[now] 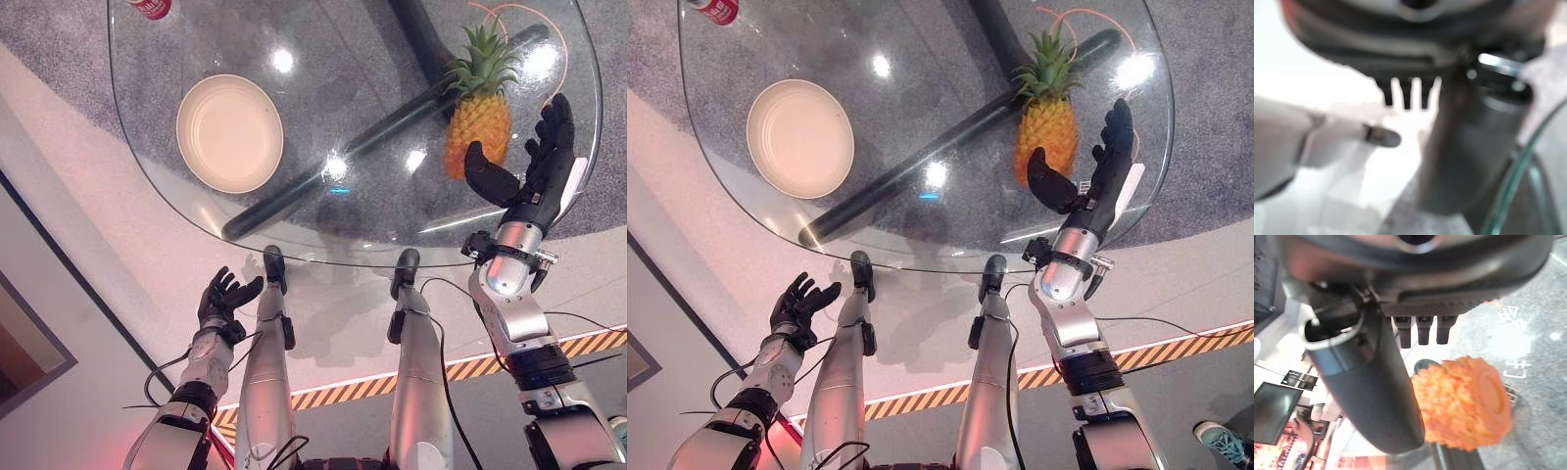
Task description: Pick up the fruit to the plate
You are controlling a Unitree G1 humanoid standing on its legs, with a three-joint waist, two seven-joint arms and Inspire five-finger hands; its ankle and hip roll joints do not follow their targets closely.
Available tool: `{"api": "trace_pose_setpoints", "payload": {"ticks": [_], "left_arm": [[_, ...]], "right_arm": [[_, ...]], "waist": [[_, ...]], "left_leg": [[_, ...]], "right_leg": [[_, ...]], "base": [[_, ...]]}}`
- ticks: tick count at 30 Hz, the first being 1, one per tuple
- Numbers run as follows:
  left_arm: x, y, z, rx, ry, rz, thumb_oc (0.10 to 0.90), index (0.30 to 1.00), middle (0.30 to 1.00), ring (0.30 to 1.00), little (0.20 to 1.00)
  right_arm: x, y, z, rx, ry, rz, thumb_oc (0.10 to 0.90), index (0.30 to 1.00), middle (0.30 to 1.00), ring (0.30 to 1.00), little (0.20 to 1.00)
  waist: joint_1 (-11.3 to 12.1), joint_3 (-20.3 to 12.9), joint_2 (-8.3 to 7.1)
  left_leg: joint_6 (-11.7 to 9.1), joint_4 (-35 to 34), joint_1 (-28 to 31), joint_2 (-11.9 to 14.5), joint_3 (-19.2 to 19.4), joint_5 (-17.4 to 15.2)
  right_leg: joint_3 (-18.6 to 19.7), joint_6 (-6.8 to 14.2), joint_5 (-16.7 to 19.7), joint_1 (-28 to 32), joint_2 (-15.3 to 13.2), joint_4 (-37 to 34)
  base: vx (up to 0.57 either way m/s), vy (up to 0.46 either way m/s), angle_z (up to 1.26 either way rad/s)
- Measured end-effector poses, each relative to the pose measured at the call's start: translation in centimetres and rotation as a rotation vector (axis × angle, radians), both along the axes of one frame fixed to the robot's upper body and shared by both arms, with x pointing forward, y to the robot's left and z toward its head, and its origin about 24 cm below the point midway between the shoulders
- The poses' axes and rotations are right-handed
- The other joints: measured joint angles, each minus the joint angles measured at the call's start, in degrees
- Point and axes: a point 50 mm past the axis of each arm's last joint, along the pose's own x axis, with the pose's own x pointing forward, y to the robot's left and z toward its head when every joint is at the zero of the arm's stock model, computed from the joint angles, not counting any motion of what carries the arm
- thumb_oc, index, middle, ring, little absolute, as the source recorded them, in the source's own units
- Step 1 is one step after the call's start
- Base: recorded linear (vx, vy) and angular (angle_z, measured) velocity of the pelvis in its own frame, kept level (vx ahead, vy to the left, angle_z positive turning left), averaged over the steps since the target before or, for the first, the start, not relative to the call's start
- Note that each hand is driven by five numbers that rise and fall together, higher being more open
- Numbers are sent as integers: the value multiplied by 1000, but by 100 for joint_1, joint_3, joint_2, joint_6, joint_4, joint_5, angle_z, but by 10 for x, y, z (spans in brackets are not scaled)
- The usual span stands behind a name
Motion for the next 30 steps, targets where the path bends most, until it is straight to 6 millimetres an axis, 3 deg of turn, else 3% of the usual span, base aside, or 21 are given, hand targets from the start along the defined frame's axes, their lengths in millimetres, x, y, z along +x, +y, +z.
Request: {"api": "trace_pose_setpoints", "payload": {"ticks": [30], "left_arm": [[0, -1, -1, 2, 4, -13, 800, 900, 900, 900, 900]], "right_arm": [[16, 7, 0, 13, 96, 57, 800, 900, 900, 900, 900]], "waist": [[161, -1, 2]], "left_leg": [[11, -8, -1, -29, -29, 9]], "right_leg": [[-11, 8, 6, 3, -29, 0]], "base": [[0, 0, 0]]}}
